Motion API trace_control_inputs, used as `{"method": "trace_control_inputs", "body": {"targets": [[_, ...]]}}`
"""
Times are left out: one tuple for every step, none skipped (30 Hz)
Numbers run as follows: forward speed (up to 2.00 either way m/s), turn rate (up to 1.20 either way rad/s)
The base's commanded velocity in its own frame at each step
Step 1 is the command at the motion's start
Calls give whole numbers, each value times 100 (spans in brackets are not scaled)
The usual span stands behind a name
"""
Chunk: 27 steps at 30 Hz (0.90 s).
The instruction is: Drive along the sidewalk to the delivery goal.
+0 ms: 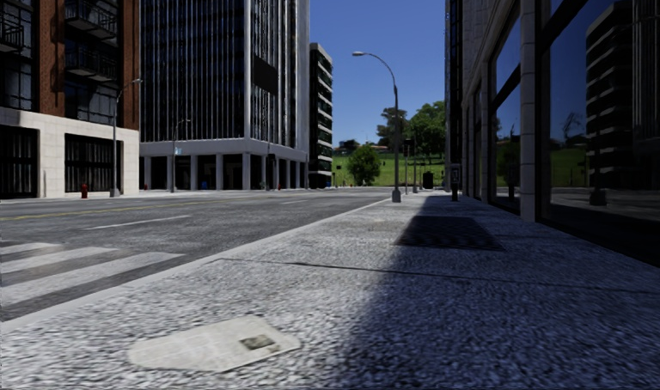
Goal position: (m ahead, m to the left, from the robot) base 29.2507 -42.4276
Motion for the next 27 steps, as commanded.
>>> {"method": "trace_control_inputs", "body": {"targets": [[200,-33],[200,-33],[200,-33],[200,-33],[200,-33],[200,-33],[200,-33],[200,-33],[200,-33],[200,-33],[200,-33],[200,-33],[200,-33],[200,-33],[200,-33],[200,-33],[200,-33],[200,-33],[200,-33],[200,-33],[200,-33],[200,-33],[200,-33],[200,-33],[200,-33],[200,-33],[200,-33]]}}
